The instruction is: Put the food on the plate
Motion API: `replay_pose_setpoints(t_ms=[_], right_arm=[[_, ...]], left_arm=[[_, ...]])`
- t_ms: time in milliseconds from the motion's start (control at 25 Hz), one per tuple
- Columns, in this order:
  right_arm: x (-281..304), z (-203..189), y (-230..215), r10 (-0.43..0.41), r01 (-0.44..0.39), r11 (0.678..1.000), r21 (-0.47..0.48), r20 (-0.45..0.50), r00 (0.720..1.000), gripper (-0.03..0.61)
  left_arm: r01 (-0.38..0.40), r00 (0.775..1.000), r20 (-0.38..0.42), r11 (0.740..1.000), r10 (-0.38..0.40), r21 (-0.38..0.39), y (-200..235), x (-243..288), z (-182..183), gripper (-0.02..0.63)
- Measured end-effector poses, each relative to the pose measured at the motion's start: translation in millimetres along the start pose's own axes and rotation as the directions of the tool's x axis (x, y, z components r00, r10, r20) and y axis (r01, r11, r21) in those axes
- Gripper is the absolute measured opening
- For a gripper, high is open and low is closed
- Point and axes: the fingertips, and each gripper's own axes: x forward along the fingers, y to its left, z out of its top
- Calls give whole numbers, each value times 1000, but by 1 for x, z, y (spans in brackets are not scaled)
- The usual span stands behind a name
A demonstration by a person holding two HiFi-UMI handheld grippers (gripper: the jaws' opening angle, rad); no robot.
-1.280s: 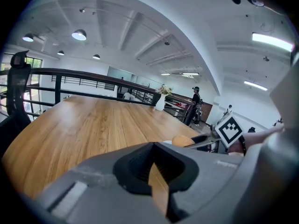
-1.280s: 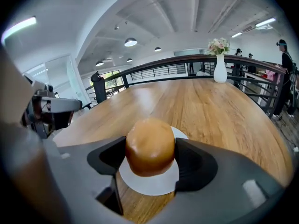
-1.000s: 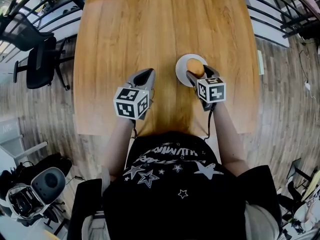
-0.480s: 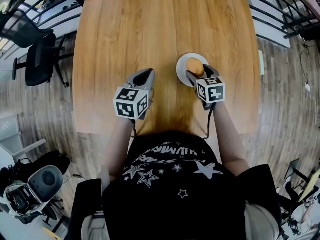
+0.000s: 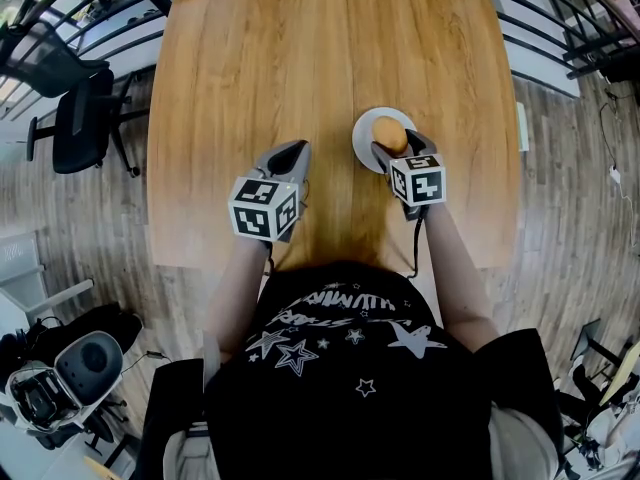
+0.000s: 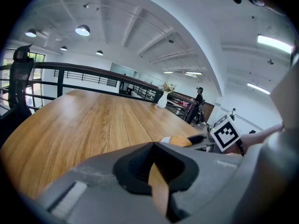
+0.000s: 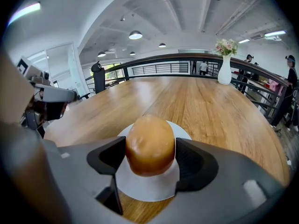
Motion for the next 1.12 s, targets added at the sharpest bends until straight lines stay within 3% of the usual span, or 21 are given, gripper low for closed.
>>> replay_pose_setpoints(t_ms=[560, 1120], right_arm=[[-9, 4, -4, -18, 18, 1000, 3, 18, 1000, 388], [-47, 33, 1, -29, 26, 999, 25, 146, 989, 387]], left_arm=[[5, 1000, 8, 1000, -5, 13, -5, -6, -1, 2], [-10, 997, 72, 999, 8, 32, -18, -32, 11, 2]])
